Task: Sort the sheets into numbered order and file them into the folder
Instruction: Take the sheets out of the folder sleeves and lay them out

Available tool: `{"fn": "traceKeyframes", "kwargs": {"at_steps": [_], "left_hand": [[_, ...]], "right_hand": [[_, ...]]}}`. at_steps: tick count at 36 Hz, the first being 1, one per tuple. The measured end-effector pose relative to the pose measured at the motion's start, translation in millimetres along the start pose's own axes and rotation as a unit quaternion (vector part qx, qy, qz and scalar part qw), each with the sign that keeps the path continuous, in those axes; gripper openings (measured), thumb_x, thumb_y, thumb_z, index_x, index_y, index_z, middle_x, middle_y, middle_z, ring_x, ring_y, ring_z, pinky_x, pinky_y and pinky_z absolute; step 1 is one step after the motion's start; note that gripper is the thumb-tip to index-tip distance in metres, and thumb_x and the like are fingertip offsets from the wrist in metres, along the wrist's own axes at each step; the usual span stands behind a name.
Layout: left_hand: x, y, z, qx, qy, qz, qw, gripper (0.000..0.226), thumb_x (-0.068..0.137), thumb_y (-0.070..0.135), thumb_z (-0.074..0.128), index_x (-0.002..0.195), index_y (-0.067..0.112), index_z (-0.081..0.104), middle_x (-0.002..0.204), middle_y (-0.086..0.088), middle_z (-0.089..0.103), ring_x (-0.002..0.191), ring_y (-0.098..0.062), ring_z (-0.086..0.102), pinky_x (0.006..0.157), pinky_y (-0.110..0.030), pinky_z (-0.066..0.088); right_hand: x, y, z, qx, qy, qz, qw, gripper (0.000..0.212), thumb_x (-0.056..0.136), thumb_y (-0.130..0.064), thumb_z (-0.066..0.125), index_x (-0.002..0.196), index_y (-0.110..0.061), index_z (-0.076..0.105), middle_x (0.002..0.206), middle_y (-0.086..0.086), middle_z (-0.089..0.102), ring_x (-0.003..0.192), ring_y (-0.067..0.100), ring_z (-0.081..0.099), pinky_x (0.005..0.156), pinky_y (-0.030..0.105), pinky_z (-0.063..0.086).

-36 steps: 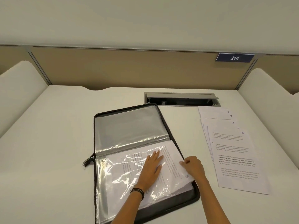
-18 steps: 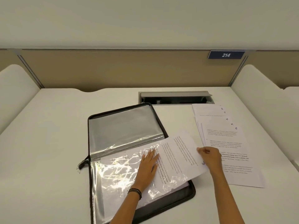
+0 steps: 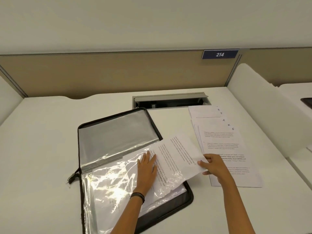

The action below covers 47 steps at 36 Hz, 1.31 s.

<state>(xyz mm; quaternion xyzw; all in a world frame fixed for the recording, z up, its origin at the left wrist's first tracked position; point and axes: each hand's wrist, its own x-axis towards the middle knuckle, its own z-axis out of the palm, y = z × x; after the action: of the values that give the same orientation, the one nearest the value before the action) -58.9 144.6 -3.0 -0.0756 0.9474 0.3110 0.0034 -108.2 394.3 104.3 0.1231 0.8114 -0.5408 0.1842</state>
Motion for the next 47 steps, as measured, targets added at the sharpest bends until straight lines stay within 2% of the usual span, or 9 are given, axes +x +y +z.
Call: {"fn": "traceKeyframes", "kwargs": {"at_steps": [11,14,20,25,28,34,40,43,47], "left_hand": [[10.1,18.0,1.4,-0.026,-0.005,-0.04,0.999,0.048,0.103,0.03,0.035,0.149,0.025,0.024,0.16,-0.002,0.001,0.148,-0.019,-0.005,0.112,-0.044,-0.019],[14.2,19.2,-0.8,-0.053,-0.001,-0.05,0.997,0.047,0.102,0.03,0.038,0.148,0.023,0.028,0.16,-0.003,0.004,0.148,-0.02,-0.002,0.113,-0.046,-0.016],[27.3,32.9,-10.3,-0.106,0.027,-0.049,0.993,0.049,0.1,0.029,0.044,0.146,0.022,0.032,0.159,-0.003,0.013,0.147,-0.02,0.005,0.115,-0.05,-0.009],[41.3,53.4,-24.7,-0.186,0.037,0.005,0.982,0.052,0.098,0.025,0.05,0.146,0.02,0.031,0.158,-0.003,0.017,0.144,-0.015,0.019,0.117,-0.037,0.014],[49.6,68.0,-33.8,-0.234,0.018,0.02,0.972,0.06,0.097,0.025,0.053,0.149,0.021,0.024,0.158,-0.001,0.019,0.143,-0.013,0.021,0.114,-0.031,0.02],[62.0,103.2,-44.9,-0.298,0.005,0.081,0.951,0.074,0.089,0.023,0.063,0.145,0.034,0.015,0.146,0.023,0.021,0.136,-0.001,0.02,0.109,-0.028,0.022],[70.5,122.1,-34.6,-0.273,0.061,0.101,0.955,0.088,0.077,0.044,0.064,0.147,0.032,0.011,0.159,0.005,0.014,0.146,-0.016,0.013,0.114,-0.039,0.016],[71.0,128.3,-29.6,-0.275,0.062,0.113,0.953,0.077,0.079,0.043,0.065,0.141,0.039,0.02,0.146,0.014,0.031,0.14,-0.016,0.027,0.111,-0.042,0.023],[69.9,136.3,-21.1,-0.295,0.035,0.099,0.95,0.065,0.083,0.039,0.065,0.137,0.039,0.03,0.126,0.006,0.052,0.121,-0.012,0.046,0.102,-0.035,0.033]], "right_hand": [[2.5,-0.2,-21.6,0.028,0.243,-0.108,0.964,0.028,0.09,-0.007,0.059,0.118,-0.004,0.061,0.118,0.012,0.062,0.106,0.032,0.059,0.081,0.045,0.056],[-2.1,-9.6,-24.5,0.047,0.269,-0.146,0.951,0.03,0.092,-0.009,0.057,0.122,-0.003,0.058,0.122,0.004,0.058,0.108,0.021,0.053,0.088,0.035,0.05],[-13.6,-27.1,-32.6,0.08,0.241,-0.259,0.932,0.017,0.093,-0.007,0.054,0.107,-0.011,0.062,0.1,0.003,0.063,0.092,0.019,0.059,0.066,0.006,0.047],[-26.6,-43.9,-45.5,0.117,0.205,-0.334,0.912,0.02,0.09,-0.02,0.057,0.091,-0.039,0.062,0.089,-0.017,0.066,0.086,0.006,0.061,0.069,0.013,0.05],[-33.5,-52.9,-56.5,0.152,0.202,-0.361,0.898,0.041,0.093,-0.006,0.055,0.086,-0.046,0.065,0.087,-0.017,0.067,0.085,0.006,0.061,0.073,0.015,0.05],[-41.0,-61.3,-79.6,0.226,0.203,-0.382,0.873,0.045,0.093,0.0,0.053,0.081,-0.041,0.067,0.082,-0.017,0.067,0.081,0.001,0.06,0.073,0.012,0.047],[-38.8,-53.3,-99.9,0.249,0.205,-0.376,0.868,0.047,0.092,0.003,0.052,0.082,-0.04,0.067,0.083,-0.018,0.066,0.081,0.0,0.058,0.074,0.011,0.046],[-36.9,-47.0,-108.5,0.253,0.211,-0.368,0.869,0.046,0.092,0.001,0.053,0.083,-0.041,0.067,0.083,-0.018,0.066,0.081,0.001,0.058,0.073,0.012,0.047],[-34.2,-41.4,-118.9,0.262,0.218,-0.354,0.871,0.046,0.092,0.001,0.052,0.082,-0.04,0.068,0.082,-0.019,0.066,0.079,-0.001,0.058,0.073,0.011,0.047]]}}
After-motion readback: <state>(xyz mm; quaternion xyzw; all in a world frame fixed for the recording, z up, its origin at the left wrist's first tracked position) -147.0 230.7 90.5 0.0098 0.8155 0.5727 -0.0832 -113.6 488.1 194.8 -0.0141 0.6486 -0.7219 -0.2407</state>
